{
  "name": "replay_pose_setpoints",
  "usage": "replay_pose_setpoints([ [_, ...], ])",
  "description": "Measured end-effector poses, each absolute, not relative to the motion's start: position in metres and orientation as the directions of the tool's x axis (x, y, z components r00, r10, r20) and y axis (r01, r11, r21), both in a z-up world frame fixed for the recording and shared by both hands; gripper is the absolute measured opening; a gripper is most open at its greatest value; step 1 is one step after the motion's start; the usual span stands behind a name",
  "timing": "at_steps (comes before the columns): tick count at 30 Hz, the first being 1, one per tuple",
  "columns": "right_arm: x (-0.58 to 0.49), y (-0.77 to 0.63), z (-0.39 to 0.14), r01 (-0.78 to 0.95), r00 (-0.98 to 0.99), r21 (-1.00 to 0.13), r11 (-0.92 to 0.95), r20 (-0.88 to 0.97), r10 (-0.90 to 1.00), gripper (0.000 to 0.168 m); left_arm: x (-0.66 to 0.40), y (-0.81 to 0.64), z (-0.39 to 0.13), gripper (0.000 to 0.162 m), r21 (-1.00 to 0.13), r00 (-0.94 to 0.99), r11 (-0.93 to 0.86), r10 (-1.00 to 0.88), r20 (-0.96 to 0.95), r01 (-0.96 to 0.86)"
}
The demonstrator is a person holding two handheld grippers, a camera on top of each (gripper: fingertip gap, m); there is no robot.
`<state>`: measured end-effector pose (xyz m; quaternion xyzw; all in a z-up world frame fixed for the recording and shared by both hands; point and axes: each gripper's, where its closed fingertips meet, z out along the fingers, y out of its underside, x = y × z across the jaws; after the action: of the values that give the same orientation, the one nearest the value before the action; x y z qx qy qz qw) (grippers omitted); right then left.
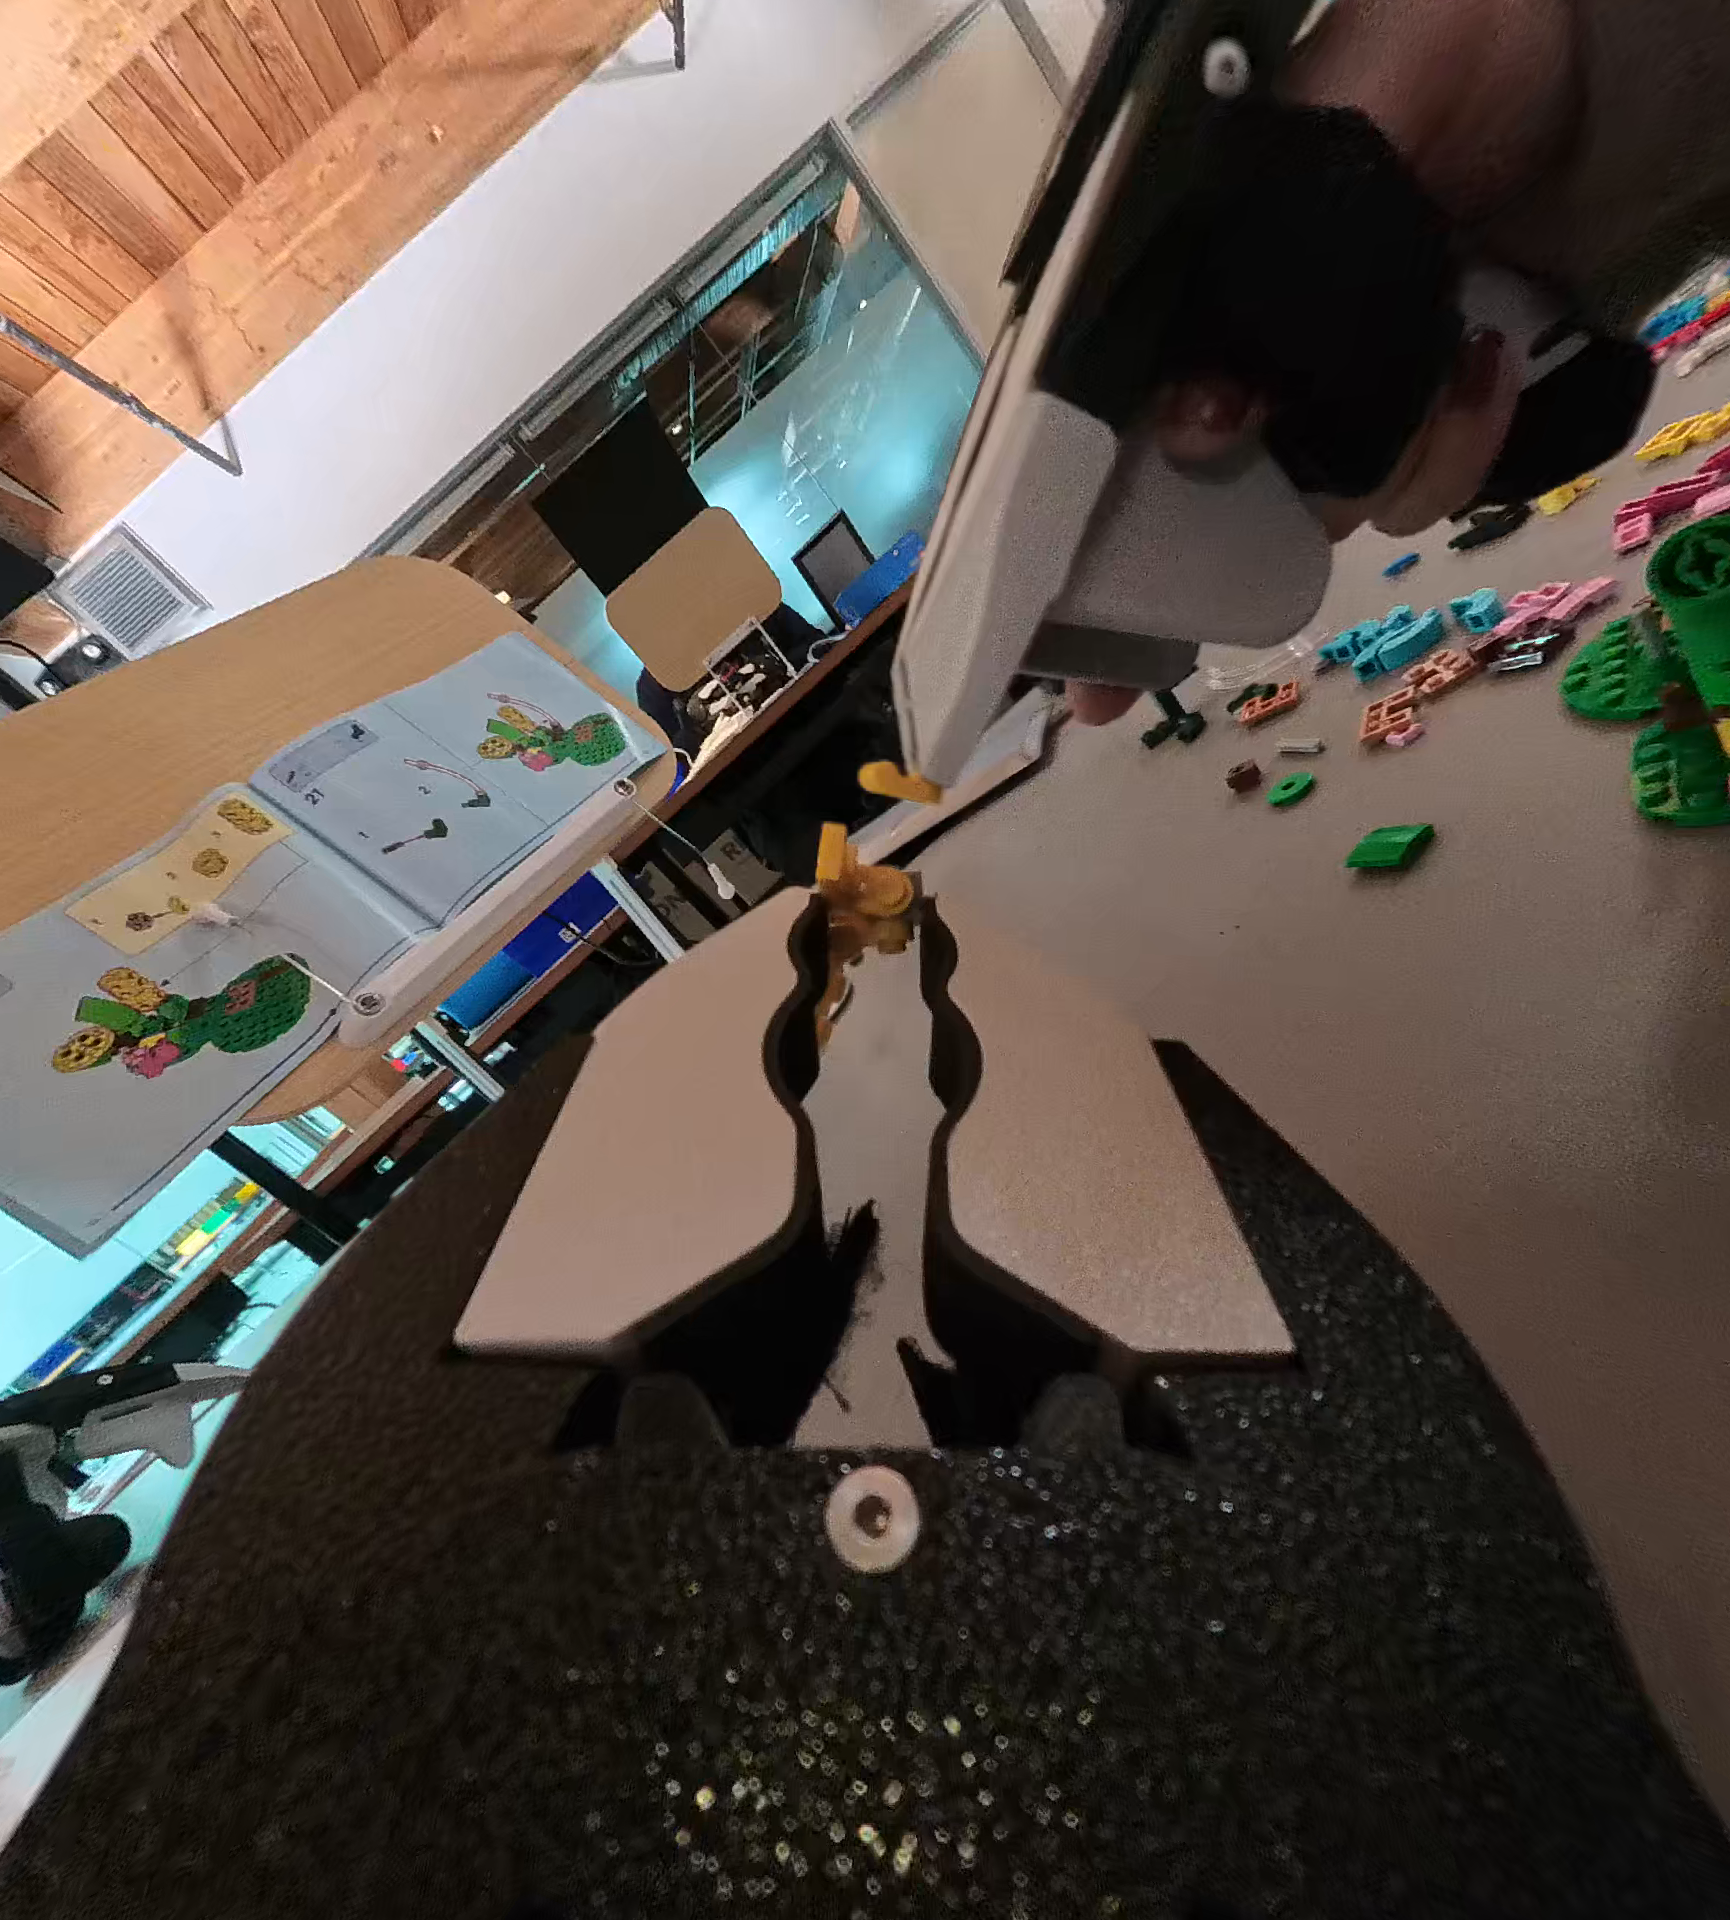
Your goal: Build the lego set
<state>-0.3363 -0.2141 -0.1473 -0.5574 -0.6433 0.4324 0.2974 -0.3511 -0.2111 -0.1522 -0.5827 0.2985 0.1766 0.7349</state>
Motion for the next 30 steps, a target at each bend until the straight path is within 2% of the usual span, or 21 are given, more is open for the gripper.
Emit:
replay_pose_setpoints([
  [4,-0.342,-0.224,-0.142,0.419,-0.175,-0.899,-0.125,-0.215,0.961,0.001,-0.349,-0.212,-0.154,0.017,-0.731,0.743,0.266,-0.077,-0.665,-0.628],
  [13,-0.342,-0.223,-0.15,0.447,-0.161,-0.878,-0.17,-0.266,0.95,0.001,-0.345,-0.213,-0.154,0.016,-0.699,0.712,0.287,-0.073,-0.698,-0.655],
  [20,-0.341,-0.226,-0.153,0.474,-0.158,-0.839,-0.265,-0.378,0.912,0.001,-0.344,-0.215,-0.153,0.016,-0.66,0.679,0.291,-0.045,-0.733,-0.693],
  [30,-0.33,-0.23,-0.161,0.552,-0.161,-0.776,-0.305,-0.458,0.874,0.001,-0.331,-0.22,-0.159,0.015,-0.541,0.562,0.312,-0.024,-0.827,-0.781],
])
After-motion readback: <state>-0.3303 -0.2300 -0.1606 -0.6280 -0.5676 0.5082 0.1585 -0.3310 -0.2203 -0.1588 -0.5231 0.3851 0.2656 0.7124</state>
